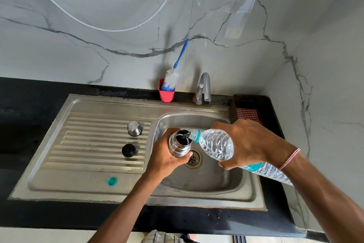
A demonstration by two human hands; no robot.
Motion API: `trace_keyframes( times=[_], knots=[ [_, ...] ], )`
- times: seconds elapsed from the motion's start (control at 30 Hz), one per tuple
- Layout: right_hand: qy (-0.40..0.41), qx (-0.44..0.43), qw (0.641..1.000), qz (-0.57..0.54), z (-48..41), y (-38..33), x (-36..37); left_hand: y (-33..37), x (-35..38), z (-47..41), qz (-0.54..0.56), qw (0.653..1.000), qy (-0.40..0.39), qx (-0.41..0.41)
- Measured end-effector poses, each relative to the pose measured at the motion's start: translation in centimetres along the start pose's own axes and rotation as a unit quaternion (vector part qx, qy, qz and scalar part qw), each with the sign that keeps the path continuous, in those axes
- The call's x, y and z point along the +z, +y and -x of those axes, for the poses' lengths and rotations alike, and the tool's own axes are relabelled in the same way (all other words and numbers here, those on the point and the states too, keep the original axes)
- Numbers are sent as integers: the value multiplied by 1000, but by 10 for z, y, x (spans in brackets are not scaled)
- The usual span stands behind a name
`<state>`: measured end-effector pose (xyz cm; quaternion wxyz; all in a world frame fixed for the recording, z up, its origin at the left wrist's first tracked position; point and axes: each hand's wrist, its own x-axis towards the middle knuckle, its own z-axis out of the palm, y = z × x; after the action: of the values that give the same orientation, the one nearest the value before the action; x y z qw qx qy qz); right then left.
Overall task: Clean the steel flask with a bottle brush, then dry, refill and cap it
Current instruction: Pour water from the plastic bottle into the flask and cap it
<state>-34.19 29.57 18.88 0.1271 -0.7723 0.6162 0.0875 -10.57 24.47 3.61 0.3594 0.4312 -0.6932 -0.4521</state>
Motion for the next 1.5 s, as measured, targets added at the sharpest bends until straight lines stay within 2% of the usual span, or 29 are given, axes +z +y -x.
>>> trace_keyframes(
  times=[1.5],
  knots=[
    [18,16,999,35,-9,-24,-14,-4,-24,-11,24,999,1,22]
  ],
)
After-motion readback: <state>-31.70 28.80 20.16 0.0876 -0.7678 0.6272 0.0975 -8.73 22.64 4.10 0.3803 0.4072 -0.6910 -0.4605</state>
